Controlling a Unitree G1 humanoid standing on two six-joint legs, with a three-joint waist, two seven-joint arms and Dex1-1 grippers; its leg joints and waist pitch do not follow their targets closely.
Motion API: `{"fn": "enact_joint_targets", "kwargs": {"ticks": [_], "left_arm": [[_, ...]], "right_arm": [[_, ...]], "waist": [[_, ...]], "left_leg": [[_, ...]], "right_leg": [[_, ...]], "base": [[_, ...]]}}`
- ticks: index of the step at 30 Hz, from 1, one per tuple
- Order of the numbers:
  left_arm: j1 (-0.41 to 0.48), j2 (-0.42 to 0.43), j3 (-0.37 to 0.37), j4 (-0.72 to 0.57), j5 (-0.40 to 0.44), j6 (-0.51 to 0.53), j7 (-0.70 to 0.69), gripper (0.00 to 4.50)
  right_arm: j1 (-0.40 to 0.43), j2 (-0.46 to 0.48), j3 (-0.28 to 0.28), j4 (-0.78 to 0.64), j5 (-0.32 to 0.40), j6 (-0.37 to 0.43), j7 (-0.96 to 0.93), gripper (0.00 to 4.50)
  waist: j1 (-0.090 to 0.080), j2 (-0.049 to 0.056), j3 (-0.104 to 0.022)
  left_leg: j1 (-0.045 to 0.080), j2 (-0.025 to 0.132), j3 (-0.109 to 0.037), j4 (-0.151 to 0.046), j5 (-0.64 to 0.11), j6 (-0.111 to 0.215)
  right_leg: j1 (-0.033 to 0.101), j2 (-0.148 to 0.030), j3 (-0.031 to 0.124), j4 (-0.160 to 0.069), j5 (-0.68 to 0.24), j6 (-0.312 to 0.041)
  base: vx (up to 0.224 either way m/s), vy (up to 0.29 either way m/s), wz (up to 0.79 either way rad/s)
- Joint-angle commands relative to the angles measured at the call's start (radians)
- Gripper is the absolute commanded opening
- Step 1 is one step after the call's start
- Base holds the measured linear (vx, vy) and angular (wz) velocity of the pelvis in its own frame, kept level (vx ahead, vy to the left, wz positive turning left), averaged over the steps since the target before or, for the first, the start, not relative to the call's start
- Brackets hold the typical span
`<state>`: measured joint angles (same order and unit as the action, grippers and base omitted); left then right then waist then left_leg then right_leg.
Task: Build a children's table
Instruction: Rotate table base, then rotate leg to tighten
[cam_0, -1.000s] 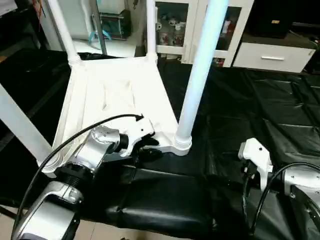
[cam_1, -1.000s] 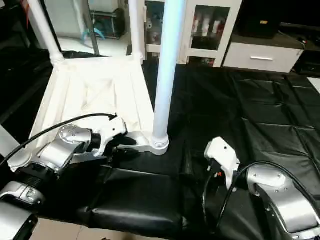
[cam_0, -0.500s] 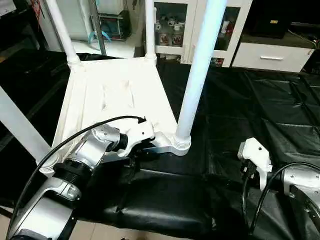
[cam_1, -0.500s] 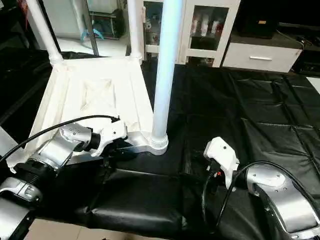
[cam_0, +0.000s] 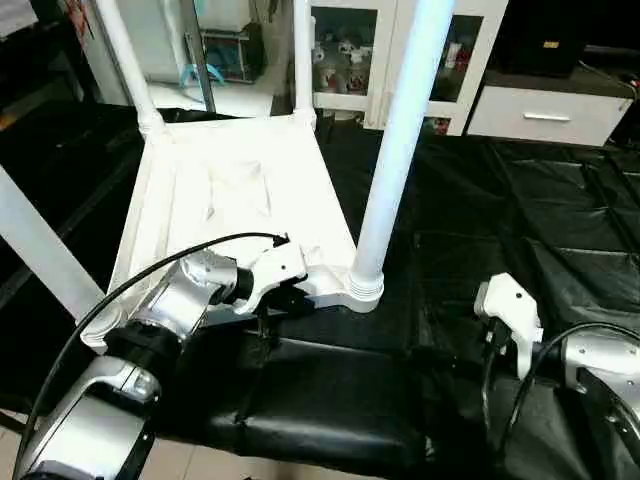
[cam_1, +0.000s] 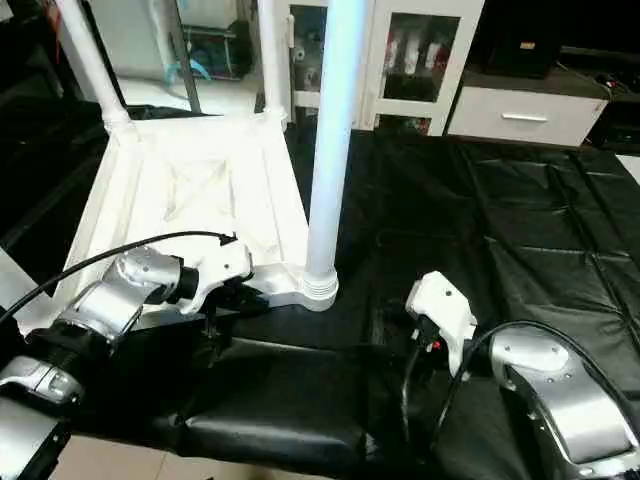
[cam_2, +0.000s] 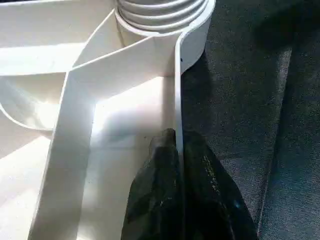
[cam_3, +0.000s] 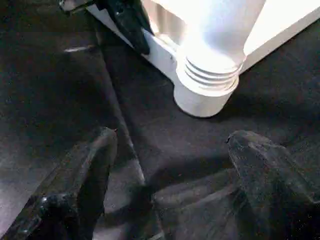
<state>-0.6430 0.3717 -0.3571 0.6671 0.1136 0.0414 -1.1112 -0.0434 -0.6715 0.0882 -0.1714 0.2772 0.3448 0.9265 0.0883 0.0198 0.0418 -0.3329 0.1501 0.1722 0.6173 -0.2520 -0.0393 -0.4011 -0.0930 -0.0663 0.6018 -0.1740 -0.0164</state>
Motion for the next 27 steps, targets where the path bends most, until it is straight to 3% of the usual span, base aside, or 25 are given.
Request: {"fn": "enact_joint_targets", "kwargs": {"ticks": [1,4,5,9,13,16,19,21,24,25,26,27], "left_arm": [[0.071,-0.009,-0.06,-0.024,0.008,-0.019,-0.038,0.07],[0.102,-0.013,-0.072,-0.066,-0.006,-0.019,-0.067,0.07],[0.139,-0.027,-0.08,-0.13,-0.034,-0.013,-0.095,0.07],[0.154,-0.043,-0.08,-0.176,-0.051,-0.009,-0.097,0.07],[0.15,-0.039,-0.09,-0.185,-0.045,-0.02,-0.114,0.02],[0.148,-0.035,-0.09,-0.188,-0.037,-0.025,-0.11,0.0],[0.152,-0.033,-0.083,-0.199,-0.033,-0.024,-0.109,0.0],[0.156,-0.032,-0.075,-0.216,-0.028,-0.017,-0.114,0.0],[0.152,-0.037,-0.072,-0.22,-0.032,-0.012,-0.108,0.0],[0.152,-0.037,-0.072,-0.22,-0.032,-0.012,-0.108,0.0],[0.151,-0.04,-0.072,-0.223,-0.033,-0.01,-0.105,0.0],[0.151,-0.04,-0.072,-0.223,-0.033,-0.01,-0.105,0.0]], "right_arm": [[-0.018,0.009,-0.015,0.018,-0.004,-0.008,-0.021,3.89],[-0.026,0.017,-0.022,0.028,-0.005,-0.008,-0.035,3.89],[-0.03,0.019,-0.037,0.026,0.019,0.008,-0.028,3.89],[-0.027,0.015,-0.054,0.015,0.061,0.031,0.001,3.89],[-0.04,0.005,-0.037,0.024,0.085,0.055,0.049,4.06],[-0.053,0.0,-0.02,0.036,0.096,0.065,0.081,4.34],[-0.077,-0.019,0.015,0.05,0.066,0.048,0.109,4.48],[-0.12,-0.019,0.051,0.1,0.009,0.005,0.113,4.48],[-0.178,0.007,0.08,0.167,-0.042,-0.041,0.102,4.48],[-0.178,0.007,0.08,0.167,-0.042,-0.041,0.102,4.48],[-0.201,0.022,0.09,0.192,-0.051,-0.044,0.097,4.48],[-0.201,0.022,0.09,0.192,-0.051,-0.044,0.097,4.48]], "waist": [[0.001,-0.018,-0.046],[-0.001,-0.012,-0.049],[-0.001,-0.015,-0.051],[0.011,-0.013,-0.05],[0.016,-0.013,-0.048],[0.015,-0.017,-0.05],[0.016,-0.015,-0.05],[0.014,-0.014,-0.052],[0.013,-0.02,-0.054],[0.011,-0.018,-0.054],[0.013,-0.024,-0.054],[0.013,-0.024,-0.054]], "left_leg": [[-0.013,0.083,-0.032,-0.092,-0.119,0.057],[-0.013,0.08,-0.028,-0.088,-0.089,0.076],[-0.012,0.081,-0.028,-0.088,-0.084,0.08],[-0.002,0.083,-0.019,-0.088,-0.082,0.105],[-0.005,0.083,-0.021,-0.093,-0.118,0.091],[-0.007,0.082,-0.022,-0.094,-0.115,0.081],[-0.009,0.082,-0.022,-0.093,-0.092,0.084],[-0.008,0.081,-0.02,-0.09,-0.081,0.081],[-0.008,0.08,-0.019,-0.088,-0.059,0.085],[-0.01,0.078,-0.019,-0.088,-0.045,0.089],[-0.009,0.079,-0.018,-0.086,-0.032,0.102],[-0.009,0.079,-0.018,-0.086,-0.032,0.102]], "right_leg": [[0.055,-0.081,0.055,-0.068,-0.215,-0.225],[0.053,-0.078,0.055,-0.067,-0.19,-0.231],[0.055,-0.079,0.054,-0.065,-0.187,-0.232],[0.044,-0.074,0.055,-0.067,-0.186,-0.245],[0.046,-0.077,0.055,-0.075,-0.273,-0.214],[0.047,-0.077,0.055,-0.075,-0.276,-0.198],[0.046,-0.077,0.055,-0.073,-0.26,-0.195],[0.044,-0.077,0.054,-0.071,-0.248,-0.202],[0.044,-0.075,0.053,-0.067,-0.218,-0.212],[0.046,-0.075,0.052,-0.063,-0.199,-0.222],[0.045,-0.076,0.053,-0.061,-0.178,-0.23],[0.045,-0.076,0.053,-0.061,-0.178,-0.23]], "base": [[0.0,0.0,0.0],[0.0,0.0,0.0],[0.0,0.0,0.0],[0.0,0.0,0.0],[0.0,0.0,0.0],[0.0,0.0,0.0],[0.0,0.0,0.0],[0.0,0.0,0.0],[0.0,0.0,0.0],[0.0,0.0,0.0],[0.0,0.0,0.0],[0.0,0.0,0.0]]}}
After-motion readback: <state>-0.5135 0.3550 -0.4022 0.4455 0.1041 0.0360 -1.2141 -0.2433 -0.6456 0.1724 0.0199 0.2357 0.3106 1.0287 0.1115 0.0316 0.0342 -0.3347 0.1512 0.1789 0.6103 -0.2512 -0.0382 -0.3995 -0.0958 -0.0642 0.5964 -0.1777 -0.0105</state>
